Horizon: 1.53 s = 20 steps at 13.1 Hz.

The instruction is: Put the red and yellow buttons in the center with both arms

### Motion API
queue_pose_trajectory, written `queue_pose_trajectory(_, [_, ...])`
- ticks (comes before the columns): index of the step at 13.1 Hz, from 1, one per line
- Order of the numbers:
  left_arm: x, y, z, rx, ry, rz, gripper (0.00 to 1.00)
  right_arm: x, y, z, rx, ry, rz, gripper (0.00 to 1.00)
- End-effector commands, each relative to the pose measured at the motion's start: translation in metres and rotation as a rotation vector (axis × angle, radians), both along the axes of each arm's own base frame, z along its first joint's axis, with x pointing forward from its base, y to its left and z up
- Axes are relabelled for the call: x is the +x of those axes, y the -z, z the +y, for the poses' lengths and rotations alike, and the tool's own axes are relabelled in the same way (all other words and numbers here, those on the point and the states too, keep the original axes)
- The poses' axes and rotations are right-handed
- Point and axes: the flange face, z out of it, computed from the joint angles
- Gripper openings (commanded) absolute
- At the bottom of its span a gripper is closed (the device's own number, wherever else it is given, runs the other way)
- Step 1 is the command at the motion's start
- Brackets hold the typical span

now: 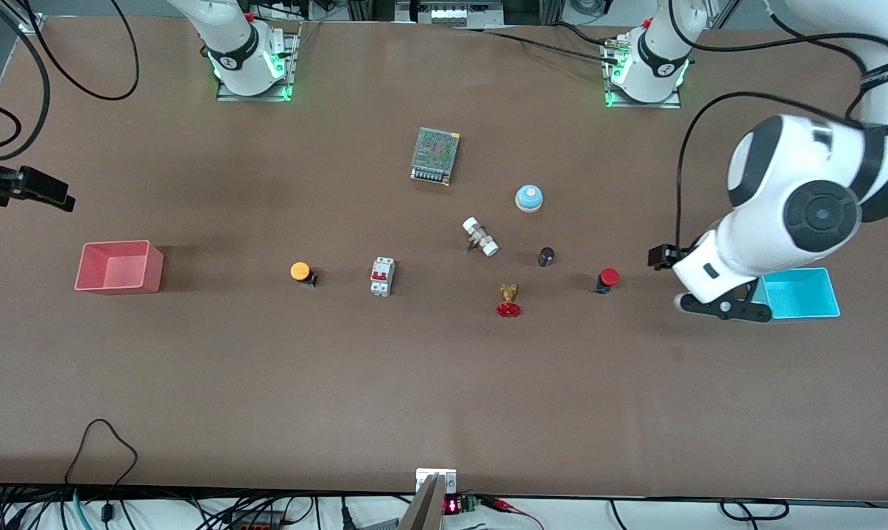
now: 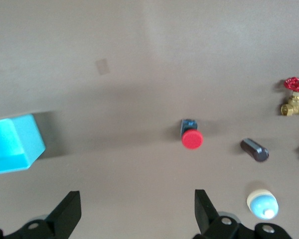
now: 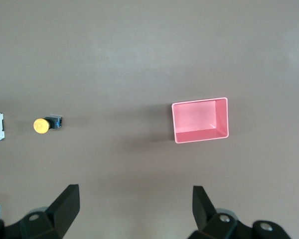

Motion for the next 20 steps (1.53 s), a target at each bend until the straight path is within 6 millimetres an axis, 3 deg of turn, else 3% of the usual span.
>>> queue_pose_trajectory(1, [-0.012, -0.054, 0.007, 0.03, 0.003, 0.042, 1.0, -0.01, 0.033, -0.012, 0.017, -0.065, -0.034, 1.0])
queue_pose_trajectory(4, [-0.034, -0.104, 0.023, 0.042, -0.029, 0.027, 1.0, -0.019, 0.041, -0.007, 0.023, -0.015, 0.022, 1.0])
queue_pose_trajectory(7, [-0.055, -0.142, 0.029, 0.011, -0.057, -0.04, 1.0, -0.027, 0.027, -0.015, 0.021, -0.017, 0.014, 1.0])
queue_pose_trajectory(8, [-0.061, -0.146, 0.035, 0.012, -0.054, -0.065, 1.0, -0.027, 0.022, -0.015, 0.014, -0.016, 0.002, 1.0])
queue_pose_trajectory(9, [-0.072, -0.152, 0.055, 0.001, -0.094, -0.118, 1.0, -0.026, 0.02, -0.015, 0.013, -0.016, -0.005, 1.0])
queue_pose_trajectory(11, [-0.089, -0.144, 0.084, -0.092, -0.167, -0.247, 1.0, -0.03, 0.017, -0.014, 0.018, -0.008, 0.008, 1.0])
queue_pose_trajectory(12, [-0.097, -0.136, 0.087, -0.118, -0.183, -0.261, 1.0, -0.031, 0.017, -0.011, 0.023, -0.016, 0.015, 1.0])
queue_pose_trajectory(15, [-0.108, -0.136, 0.082, -0.106, -0.168, -0.21, 1.0, -0.031, 0.016, -0.012, 0.026, -0.004, 0.01, 1.0])
queue_pose_trajectory(18, [-0.102, -0.143, 0.065, -0.096, -0.133, -0.215, 1.0, -0.036, 0.009, -0.007, 0.025, -0.015, 0.001, 1.0])
queue_pose_trajectory(20, [-0.102, -0.144, 0.064, -0.094, -0.129, -0.218, 1.0, -0.041, 0.004, -0.008, 0.026, -0.012, -0.004, 1.0])
